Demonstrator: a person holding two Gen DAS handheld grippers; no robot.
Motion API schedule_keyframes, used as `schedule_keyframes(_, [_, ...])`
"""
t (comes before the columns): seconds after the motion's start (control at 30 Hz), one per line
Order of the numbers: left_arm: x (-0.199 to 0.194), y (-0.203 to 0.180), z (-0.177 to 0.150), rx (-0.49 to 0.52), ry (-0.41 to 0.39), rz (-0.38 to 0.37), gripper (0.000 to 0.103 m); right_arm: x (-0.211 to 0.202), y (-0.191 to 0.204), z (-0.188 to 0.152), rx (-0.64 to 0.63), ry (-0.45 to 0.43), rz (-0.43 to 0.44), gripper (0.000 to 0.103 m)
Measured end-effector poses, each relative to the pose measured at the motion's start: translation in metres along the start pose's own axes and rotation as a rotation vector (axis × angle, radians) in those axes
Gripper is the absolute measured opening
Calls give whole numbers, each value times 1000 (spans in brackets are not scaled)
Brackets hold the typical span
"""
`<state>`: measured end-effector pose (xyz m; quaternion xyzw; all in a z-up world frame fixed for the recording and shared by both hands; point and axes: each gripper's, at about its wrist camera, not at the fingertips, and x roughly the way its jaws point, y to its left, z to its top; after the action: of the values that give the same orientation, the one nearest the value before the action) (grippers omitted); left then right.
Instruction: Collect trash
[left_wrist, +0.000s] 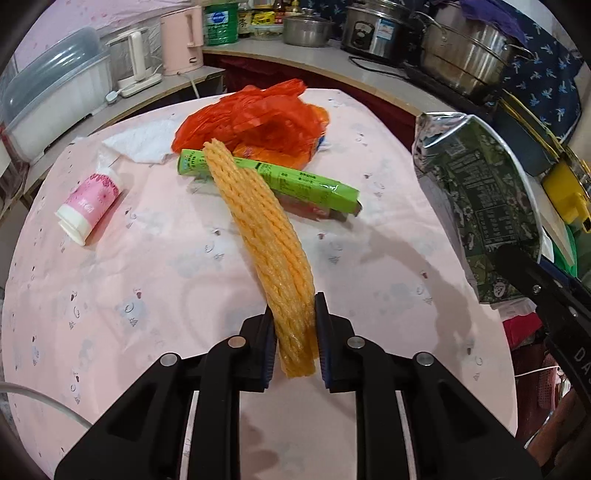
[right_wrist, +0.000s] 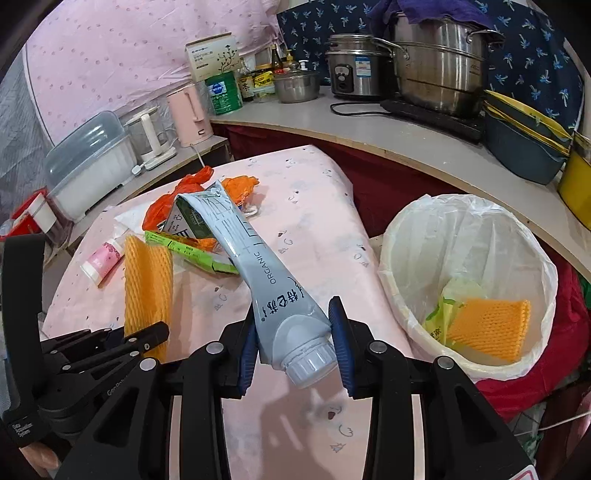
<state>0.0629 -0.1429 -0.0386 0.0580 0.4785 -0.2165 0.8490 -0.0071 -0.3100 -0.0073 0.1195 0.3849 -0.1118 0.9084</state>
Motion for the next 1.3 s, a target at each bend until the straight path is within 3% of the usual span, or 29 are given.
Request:
schedule_keyframes(0.37, [-18, -88, 14, 158, -52, -100, 18, -30, -73, 5, 136, -67, -97, 35])
schedule_keyframes(0.87, [-5, -200, 27, 348, -62, -209, 18, -49, -171, -5, 276, -97, -254, 35])
schedule_keyframes(1.17, [17, -237, 34, 414, -21, -268, 20, -40, -203, -11, 325, -77, -296, 35])
schedule_keyframes(1.3, [26, -242, 38, 426, -11, -268, 28, -32, -210, -10, 335, -68, -298, 35])
